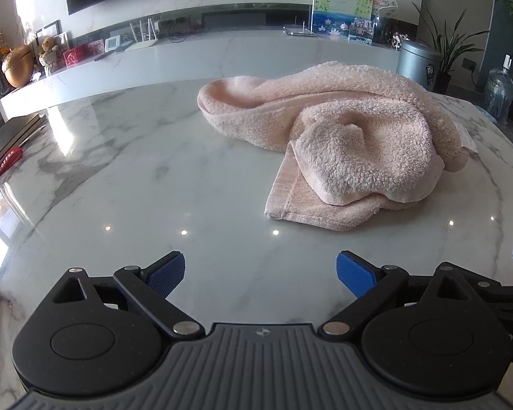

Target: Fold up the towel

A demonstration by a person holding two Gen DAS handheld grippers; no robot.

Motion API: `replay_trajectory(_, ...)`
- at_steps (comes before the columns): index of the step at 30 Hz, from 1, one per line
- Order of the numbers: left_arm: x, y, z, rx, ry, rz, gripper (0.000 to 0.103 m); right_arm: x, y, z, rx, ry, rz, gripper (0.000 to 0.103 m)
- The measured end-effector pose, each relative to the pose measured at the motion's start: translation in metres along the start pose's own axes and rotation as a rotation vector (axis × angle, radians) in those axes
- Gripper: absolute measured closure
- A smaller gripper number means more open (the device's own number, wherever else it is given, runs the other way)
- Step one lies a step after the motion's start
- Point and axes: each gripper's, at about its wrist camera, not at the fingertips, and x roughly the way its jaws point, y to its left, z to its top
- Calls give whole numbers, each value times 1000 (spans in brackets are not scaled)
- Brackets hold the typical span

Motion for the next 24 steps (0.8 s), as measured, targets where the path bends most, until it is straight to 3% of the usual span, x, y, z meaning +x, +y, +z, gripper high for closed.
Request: replay_trajectory(24, 2, 1, -2, 13, -3, 28, 6, 1, -1, -1, 6, 13, -4, 0)
